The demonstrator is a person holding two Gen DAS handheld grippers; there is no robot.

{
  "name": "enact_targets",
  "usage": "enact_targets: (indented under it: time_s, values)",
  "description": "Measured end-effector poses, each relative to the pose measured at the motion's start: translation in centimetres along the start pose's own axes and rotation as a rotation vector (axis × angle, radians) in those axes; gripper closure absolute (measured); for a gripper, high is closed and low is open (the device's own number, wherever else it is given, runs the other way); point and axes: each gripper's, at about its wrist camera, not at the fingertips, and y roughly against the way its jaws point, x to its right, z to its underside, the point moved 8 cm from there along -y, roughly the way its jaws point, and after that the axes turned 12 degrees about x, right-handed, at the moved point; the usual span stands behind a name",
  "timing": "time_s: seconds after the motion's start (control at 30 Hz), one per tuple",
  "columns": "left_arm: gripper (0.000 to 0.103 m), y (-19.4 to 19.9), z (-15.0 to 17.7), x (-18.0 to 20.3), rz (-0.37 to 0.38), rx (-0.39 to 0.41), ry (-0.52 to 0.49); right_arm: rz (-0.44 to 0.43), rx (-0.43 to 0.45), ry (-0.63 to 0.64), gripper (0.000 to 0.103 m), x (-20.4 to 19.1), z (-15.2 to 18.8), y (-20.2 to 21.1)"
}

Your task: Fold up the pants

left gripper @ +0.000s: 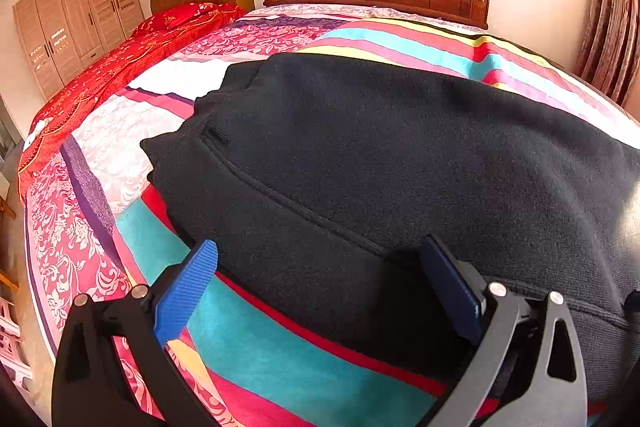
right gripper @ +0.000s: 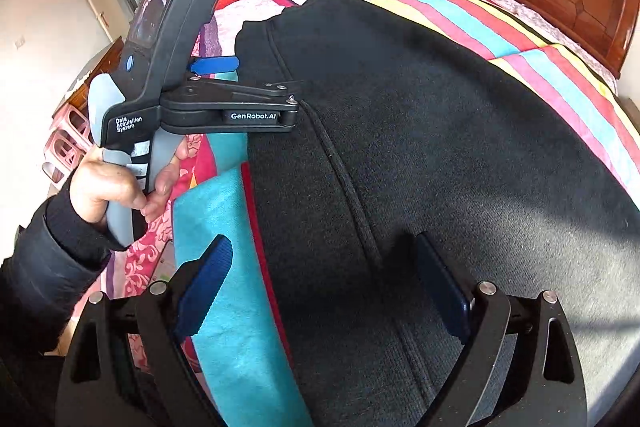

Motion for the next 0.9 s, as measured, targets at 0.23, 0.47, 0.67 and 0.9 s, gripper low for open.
enact_targets:
  time_s: [0.23,0.47,0.67,0.9]
  values:
    - [0.002,-0.2,0.1,-0.1,0.008,-0.011,0.016,-0.016,0.017,-0.093,0.013,0.4,1.6,1.9]
    - [0.002,-0.5,0.2,-0.2,0.012,-0.011,0.015,-0.028,0.056,-0.197,0.013,1.1,2.2,5.0]
    - [0.002,-0.5,0.2,-0.2,0.01,-0.013,0.013,-0.014,0.038,-0.165,0.013,0.6,5.0,6.6]
    - [0.002,-0.1,0.0,-0.1,0.009,-0.046,0.03,0.125,0.084,-0.29,0.013,3.6,7.9,10.6]
